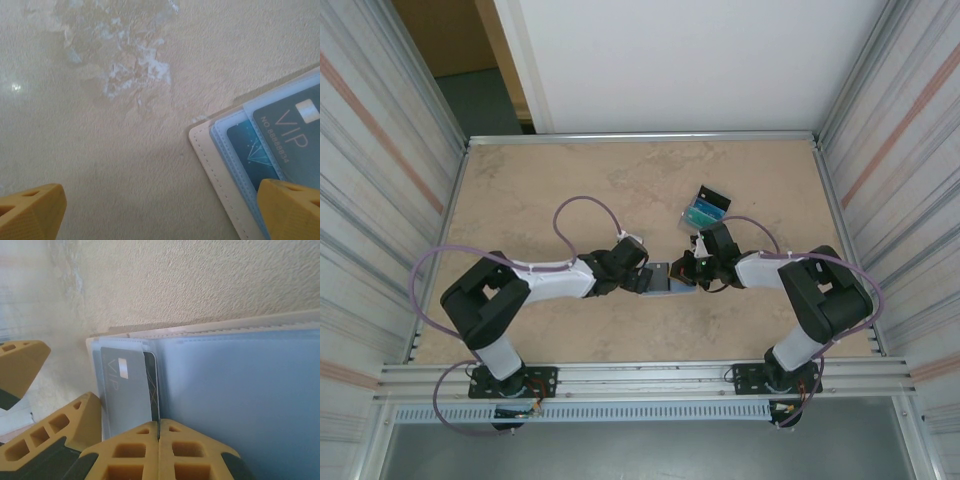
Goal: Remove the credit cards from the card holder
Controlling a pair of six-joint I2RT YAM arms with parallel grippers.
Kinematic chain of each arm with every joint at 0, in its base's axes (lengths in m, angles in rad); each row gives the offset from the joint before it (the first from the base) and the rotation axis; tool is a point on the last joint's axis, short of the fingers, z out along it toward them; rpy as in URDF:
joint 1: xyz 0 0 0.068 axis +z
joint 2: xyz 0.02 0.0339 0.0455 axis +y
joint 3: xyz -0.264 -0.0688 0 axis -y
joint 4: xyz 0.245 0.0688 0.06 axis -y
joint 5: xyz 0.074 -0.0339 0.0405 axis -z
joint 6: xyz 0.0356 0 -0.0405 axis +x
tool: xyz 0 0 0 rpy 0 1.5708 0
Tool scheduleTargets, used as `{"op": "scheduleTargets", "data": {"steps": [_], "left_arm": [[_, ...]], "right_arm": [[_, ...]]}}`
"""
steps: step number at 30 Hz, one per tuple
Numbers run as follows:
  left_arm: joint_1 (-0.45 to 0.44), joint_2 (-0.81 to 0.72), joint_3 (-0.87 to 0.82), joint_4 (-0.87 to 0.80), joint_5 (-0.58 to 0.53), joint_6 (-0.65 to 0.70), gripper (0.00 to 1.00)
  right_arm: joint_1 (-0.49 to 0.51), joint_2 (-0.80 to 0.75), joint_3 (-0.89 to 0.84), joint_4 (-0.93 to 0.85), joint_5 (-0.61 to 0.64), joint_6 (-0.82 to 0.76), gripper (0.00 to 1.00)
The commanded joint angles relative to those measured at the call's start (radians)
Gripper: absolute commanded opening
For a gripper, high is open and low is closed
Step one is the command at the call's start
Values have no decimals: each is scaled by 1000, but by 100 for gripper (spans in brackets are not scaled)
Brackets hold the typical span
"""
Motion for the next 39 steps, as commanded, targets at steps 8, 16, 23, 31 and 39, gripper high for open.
{"op": "scheduleTargets", "data": {"steps": [8,16,23,31,39], "left_arm": [[32,37,4,14,-1,138,99],[11,-17,15,-32,6,63,99],[-8,-45,38,-60,20,-1,99],[-8,-42,51,-63,38,-1,99],[-7,-4,76,-44,56,18,99]], "right_arm": [[-5,-14,-14,-25,50,-29,0],[-1,-18,-27,12,58,18,0],[13,-33,-46,54,92,64,0],[25,-12,-37,86,95,86,0],[25,-5,-25,69,91,75,0]]}}
